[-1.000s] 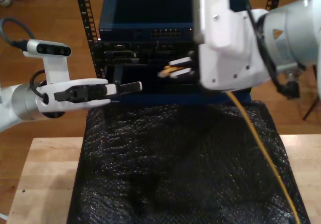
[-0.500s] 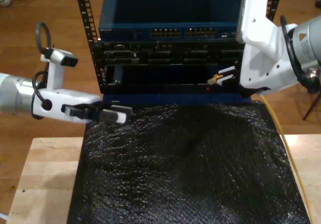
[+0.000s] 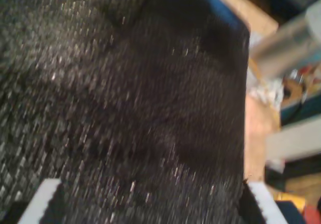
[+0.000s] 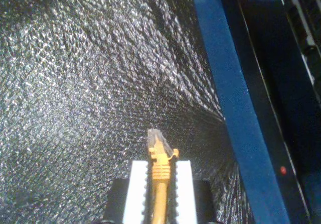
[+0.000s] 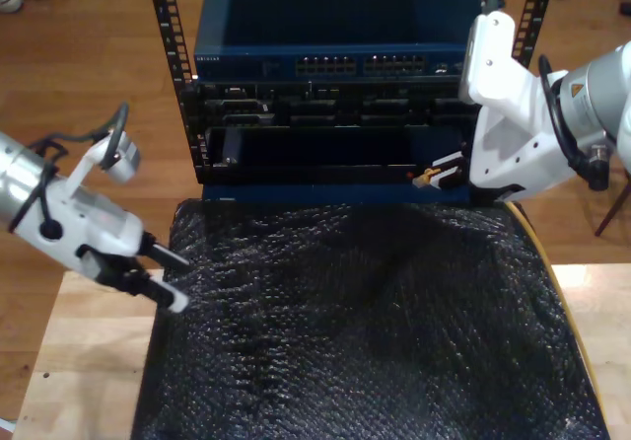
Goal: Grab the cable and plug it in
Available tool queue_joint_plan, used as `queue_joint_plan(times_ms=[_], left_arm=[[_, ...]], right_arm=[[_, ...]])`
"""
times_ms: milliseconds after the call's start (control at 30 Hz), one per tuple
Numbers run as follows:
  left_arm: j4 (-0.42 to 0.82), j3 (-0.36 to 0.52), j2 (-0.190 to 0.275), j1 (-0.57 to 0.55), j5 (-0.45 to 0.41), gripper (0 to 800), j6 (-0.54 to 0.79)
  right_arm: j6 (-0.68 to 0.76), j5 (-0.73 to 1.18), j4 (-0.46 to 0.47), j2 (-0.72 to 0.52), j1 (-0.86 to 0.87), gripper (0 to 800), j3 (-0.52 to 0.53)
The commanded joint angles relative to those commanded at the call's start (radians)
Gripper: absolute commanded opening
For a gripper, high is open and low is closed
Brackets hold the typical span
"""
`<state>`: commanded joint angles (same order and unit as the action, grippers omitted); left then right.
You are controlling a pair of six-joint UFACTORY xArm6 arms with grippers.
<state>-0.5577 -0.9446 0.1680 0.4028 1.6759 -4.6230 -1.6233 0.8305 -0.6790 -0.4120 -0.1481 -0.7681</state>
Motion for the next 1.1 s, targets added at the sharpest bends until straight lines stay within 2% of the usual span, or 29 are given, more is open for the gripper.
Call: queue_joint_plan(times_ms=[167,333,600,700,800,900,1000,1100], left_arm=[[0.129,-0.023,0.000,0.066,0.000,799,0.117],[0.196,-0.028,0.000,0.184,0.003,799,0.275],[0.391,-0.012,0.014,0.371,0.028,800,0.562],[0.466,0.018,0.023,0.450,0.052,800,0.683],[0.554,0.094,0.064,0.505,0.064,800,0.804],[0.614,0.172,0.126,0.537,0.061,800,0.890],[0.641,0.233,0.184,0.566,0.060,800,0.950],[0.661,0.285,0.216,0.603,0.060,800,0.987]], right_arm=[[0.000,0.002,0.000,0.012,0.000,1,0.000],[0.000,0.002,0.002,0.014,0.000,1,0.000],[0.000,0.003,0.003,0.017,0.000,1,0.000],[0.000,0.003,0.003,0.017,0.000,1,0.000],[0.002,0.003,0.005,0.017,0.000,1,0.002],[0.000,0.003,0.003,0.017,0.000,1,0.012],[0.000,0.003,0.002,0.017,0.000,1,0.021],[0.000,0.003,0.002,0.017,0.005,1,0.023]])
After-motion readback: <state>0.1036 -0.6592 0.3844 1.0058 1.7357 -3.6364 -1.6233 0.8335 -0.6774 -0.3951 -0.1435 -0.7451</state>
